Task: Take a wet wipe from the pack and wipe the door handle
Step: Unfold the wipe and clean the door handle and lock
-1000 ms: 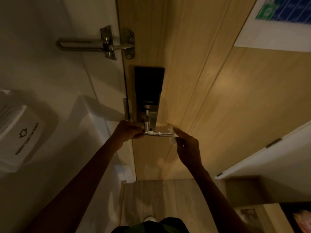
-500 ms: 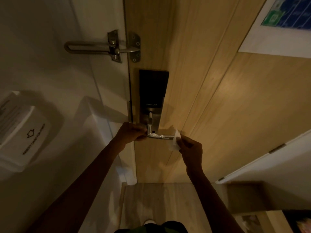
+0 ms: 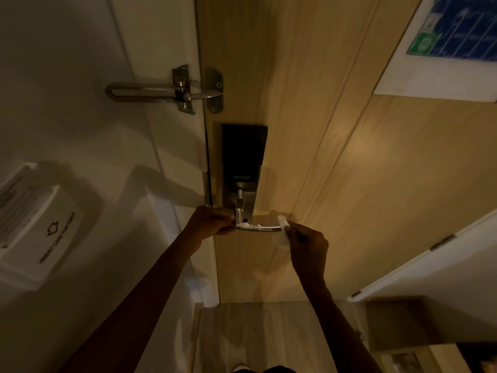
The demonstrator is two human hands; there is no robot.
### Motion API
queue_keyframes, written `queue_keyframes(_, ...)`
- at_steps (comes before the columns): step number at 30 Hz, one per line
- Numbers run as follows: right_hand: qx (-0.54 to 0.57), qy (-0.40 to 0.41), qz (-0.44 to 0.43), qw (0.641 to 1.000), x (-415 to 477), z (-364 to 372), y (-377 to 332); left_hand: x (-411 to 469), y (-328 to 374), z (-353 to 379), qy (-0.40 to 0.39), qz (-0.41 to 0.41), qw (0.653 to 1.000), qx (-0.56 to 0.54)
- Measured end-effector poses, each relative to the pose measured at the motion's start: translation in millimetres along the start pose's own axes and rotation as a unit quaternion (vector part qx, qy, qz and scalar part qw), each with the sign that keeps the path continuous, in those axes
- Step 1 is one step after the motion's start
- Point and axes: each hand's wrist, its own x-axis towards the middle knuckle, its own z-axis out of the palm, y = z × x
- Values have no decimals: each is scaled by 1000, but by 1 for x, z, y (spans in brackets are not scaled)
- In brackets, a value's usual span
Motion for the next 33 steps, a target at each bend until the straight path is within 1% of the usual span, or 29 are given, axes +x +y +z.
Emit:
queue_keyframes(4,2,-29,10,1000,3,3,-3,1,-2,-1,2,5,1000,8)
queue_keyframes(9,-5,-42,-20,999,9,-8,-4,0,-2,0,7,12,1000,8)
queue_keyframes(12,-23,-43,-60,997,11,-3,-9,-2,0,1,11,18,1000,12)
queue_keyframes(15,-29,-95,-95,990,10,-8,-2,-3,-1,1,8,20,1000,17)
queue_keyframes(17,-39,-133,-97,986,19,-16,1,-1,-3,-1,11,32,999,17)
queue_keyframes(18,-48,-134,-97,985,26,-19,-1,1,-4,-2,14,39,999,14)
queue_keyframes(20,-69,-104,-100,987,37,-19,-14,3,-6,-4,19,49,999,12)
queue_keyframes(22,-60,-78,-113,989,38,-11,-30,5,-6,-3,27,52,998,13)
queue_keyframes(24,-28,-104,-134,985,28,3,-44,5,-6,-1,28,54,998,8)
queue_keyframes(26,-12,-156,-145,977,13,16,-50,5,-4,-1,19,44,999,-3)
queue_keyframes(29,-71,-181,-200,960,-5,28,-48,7,-3,-4,14,25,999,-19)
queue_keyframes(33,-101,-183,-218,953,-5,21,-54,9,-6,-8,5,32,999,-12)
